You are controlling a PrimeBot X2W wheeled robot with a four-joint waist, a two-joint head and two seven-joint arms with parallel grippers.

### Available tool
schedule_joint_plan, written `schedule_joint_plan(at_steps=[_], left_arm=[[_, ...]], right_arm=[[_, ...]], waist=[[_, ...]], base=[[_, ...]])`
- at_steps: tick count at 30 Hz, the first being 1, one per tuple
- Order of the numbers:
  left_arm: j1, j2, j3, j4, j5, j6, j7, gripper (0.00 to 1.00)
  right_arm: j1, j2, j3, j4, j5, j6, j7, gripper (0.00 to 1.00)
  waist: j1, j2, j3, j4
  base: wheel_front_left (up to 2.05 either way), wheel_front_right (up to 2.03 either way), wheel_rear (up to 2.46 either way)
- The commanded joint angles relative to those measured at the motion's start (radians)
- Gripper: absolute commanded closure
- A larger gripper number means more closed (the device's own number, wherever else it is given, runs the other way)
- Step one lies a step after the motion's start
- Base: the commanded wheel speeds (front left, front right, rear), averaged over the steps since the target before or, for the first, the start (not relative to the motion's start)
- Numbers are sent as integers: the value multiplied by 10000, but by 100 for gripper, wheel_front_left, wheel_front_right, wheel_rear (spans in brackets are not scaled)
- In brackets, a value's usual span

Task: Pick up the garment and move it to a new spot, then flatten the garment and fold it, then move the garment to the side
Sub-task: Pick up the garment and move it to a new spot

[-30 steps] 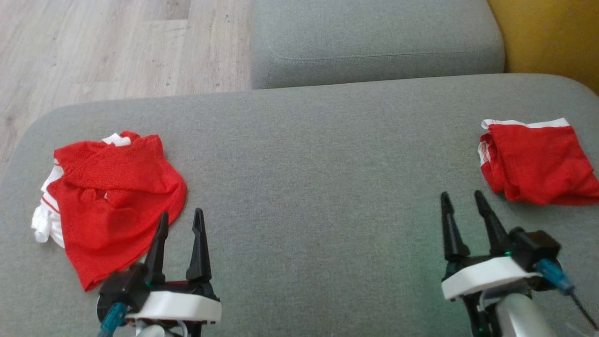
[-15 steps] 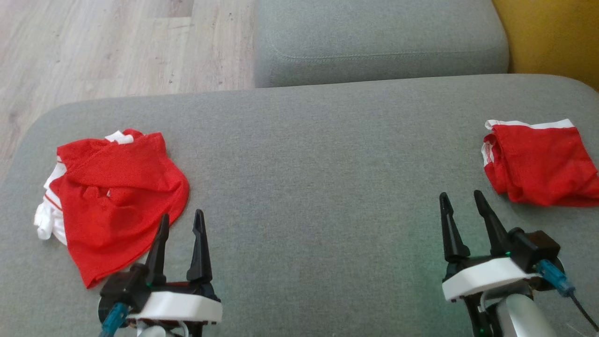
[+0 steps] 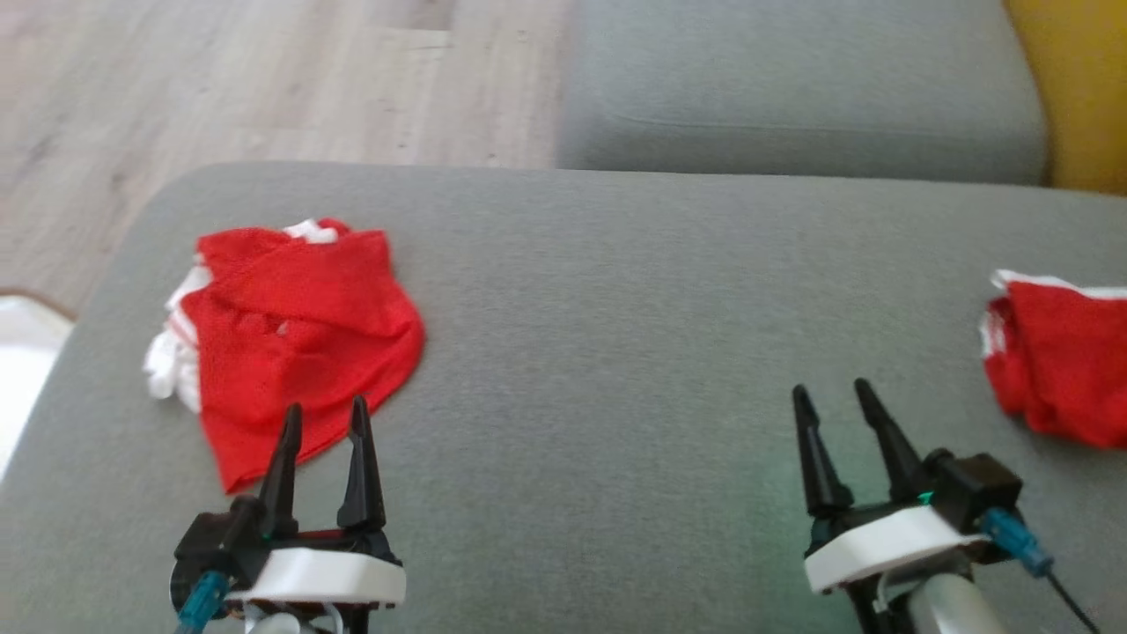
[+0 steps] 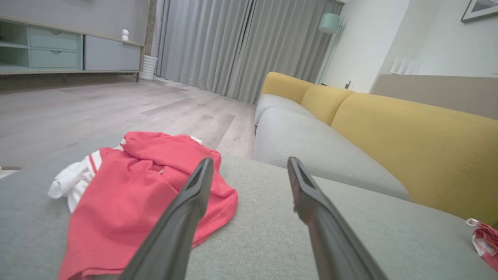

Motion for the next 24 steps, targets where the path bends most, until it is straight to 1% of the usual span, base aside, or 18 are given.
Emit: schedule_joint_plan(at_steps=[1,9,13,19,24], left_arm=[[-263,54,391,-292,130,7,-95,0],[-176,54,593,-157,402,-30,-95,0],[-147,54,761,-99,538,-48,-95,0],[-214,54,1088,-37,748,-193,-95,0],[-330,76,1339,-62,931,-308,-95,0]], right_arm=[[-221,6,383,-311,109,-7,-110,0],[-78,6,958,-278,452,-7,-110,0],[-4,6,1278,-207,535,-7,-110,0],[62,7,1524,-233,701,-7,-110,0],[34,7,1544,-267,736,-7,-110,0]], waist=[[0,0,-100,411],[0,0,-251,1398],[0,0,-296,1730],[0,0,-236,1937],[0,0,-20,1831]], base=[[0,0,0],[0,0,0],[0,0,0],[0,0,0],[0,0,0]])
